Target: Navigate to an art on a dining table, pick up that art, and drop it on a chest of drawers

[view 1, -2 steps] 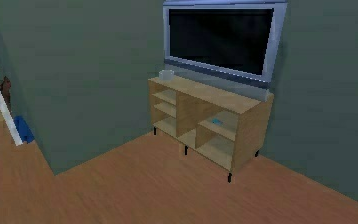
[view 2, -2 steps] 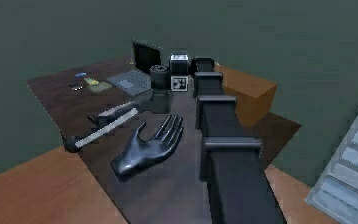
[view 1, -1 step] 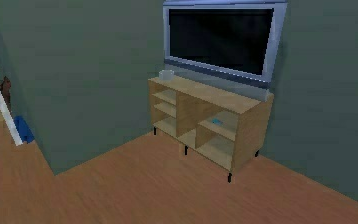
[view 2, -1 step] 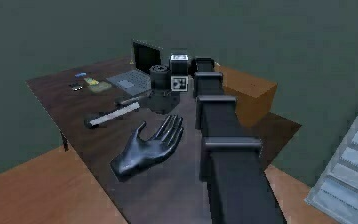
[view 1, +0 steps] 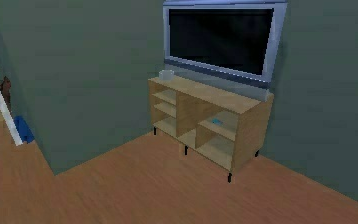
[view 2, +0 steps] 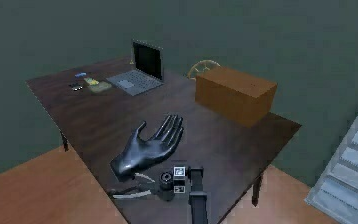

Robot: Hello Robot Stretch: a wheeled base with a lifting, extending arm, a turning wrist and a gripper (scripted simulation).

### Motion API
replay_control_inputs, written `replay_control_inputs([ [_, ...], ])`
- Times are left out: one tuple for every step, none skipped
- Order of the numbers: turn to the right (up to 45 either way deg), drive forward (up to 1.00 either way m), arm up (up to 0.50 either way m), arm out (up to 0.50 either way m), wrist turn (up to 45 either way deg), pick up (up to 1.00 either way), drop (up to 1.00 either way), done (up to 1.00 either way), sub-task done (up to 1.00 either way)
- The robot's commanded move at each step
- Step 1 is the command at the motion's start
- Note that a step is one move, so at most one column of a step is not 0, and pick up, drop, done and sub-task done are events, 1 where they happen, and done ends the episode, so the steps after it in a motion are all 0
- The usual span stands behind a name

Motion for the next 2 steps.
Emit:
replay_control_inputs([
  [0.0,0.00,0.00,0.00,0.0,1.00,0.00,0.00,0.00],
  [0.0,0.00,0.10,0.00,0.0,0.00,0.00,0.00,0.00],
])
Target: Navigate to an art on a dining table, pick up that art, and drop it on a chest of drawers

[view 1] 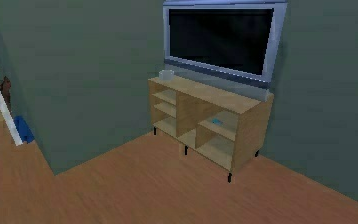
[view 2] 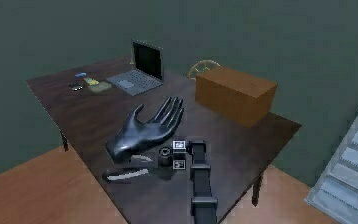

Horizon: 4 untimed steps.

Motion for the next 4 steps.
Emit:
replay_control_inputs([
  [0.0,0.00,0.22,0.00,0.0,0.00,0.00,0.00,0.00],
  [0.0,0.00,0.00,0.00,-45.0,0.00,0.00,0.00,0.00],
  [0.0,0.00,0.00,0.00,-24.0,0.00,0.00,0.00,0.00],
  [0.0,0.00,0.00,-0.26,0.0,0.00,0.00,0.00,0.00],
])
